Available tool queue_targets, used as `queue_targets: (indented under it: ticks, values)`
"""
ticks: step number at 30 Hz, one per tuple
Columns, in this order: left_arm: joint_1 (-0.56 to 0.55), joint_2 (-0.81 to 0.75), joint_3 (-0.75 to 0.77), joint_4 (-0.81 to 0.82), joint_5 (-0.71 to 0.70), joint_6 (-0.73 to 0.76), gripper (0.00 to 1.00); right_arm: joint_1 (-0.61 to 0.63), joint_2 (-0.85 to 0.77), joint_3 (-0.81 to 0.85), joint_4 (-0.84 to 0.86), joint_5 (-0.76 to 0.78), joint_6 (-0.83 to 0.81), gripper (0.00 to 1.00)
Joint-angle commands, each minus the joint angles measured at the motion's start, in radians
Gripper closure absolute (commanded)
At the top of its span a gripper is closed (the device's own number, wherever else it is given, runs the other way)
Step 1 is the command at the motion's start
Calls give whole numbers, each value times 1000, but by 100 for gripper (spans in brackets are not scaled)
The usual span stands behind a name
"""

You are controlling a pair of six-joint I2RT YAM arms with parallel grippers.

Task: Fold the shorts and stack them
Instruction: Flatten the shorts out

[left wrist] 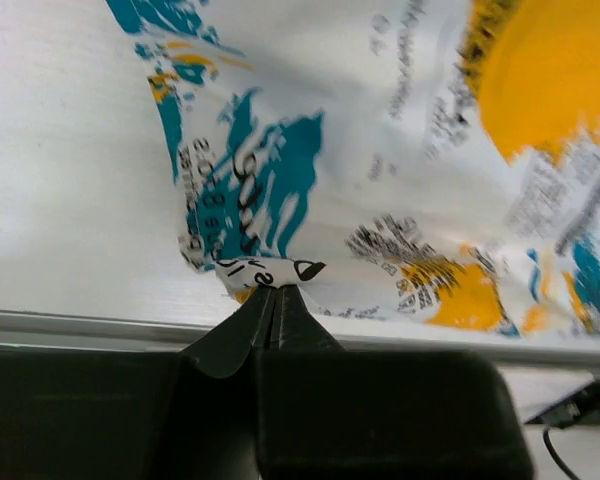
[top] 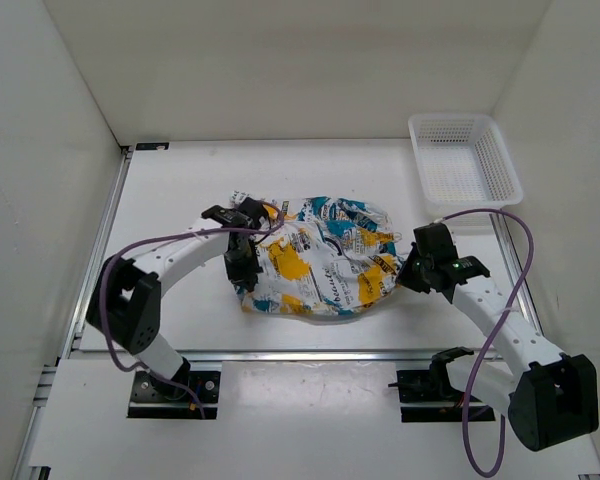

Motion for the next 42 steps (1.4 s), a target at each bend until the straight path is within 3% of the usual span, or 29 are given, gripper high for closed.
queue_targets:
  ticks: [1,2,6,12,17,19,21,22,25,28,29,30,31,38,42]
  values:
    - [31,72,18,-15,-28,34,89,-3,5,36,8,-3,-10,100]
    - [40,72,9,-15,-6,43,83,-3,5,36,8,-3,-19,100]
    - [40,11,-43,17,21,43,40,-3,-4,36,-3,-3,-19,100]
    - [40,-57,-111,40,59,-26,41,-3,-4,36,-3,-3,-29,100]
    - [40,-280,-177,-22,70,-163,41,-3,5,54,-3,-3,-38,100]
    - [40,-345,-218,-23,114,-196,51,-3,5,54,-3,-3,-47,100]
    - [12,-423,-292,5,174,-242,70,-3,5,63,-3,-3,-47,100]
    - [3,-442,-318,20,197,-257,88,-3,5,63,-3,-3,-47,100]
    - [-20,-473,-419,118,283,-293,90,-3,14,63,-3,-3,-47,100]
    - [-20,-473,-478,203,321,-313,65,-3,14,63,-3,-3,-47,100]
    - [-20,-473,-478,217,332,-326,54,-3,14,63,-3,-12,-47,100]
    - [-20,-473,-491,227,332,-337,35,-3,14,63,-3,-13,-47,100]
    - [-20,-473,-501,247,322,-352,29,-3,14,63,-3,-13,-47,100]
    - [-20,-408,-511,293,246,-403,26,-3,14,63,-3,-13,-56,100]
    - [-20,-366,-511,315,219,-412,30,-3,14,63,-12,-3,-56,100]
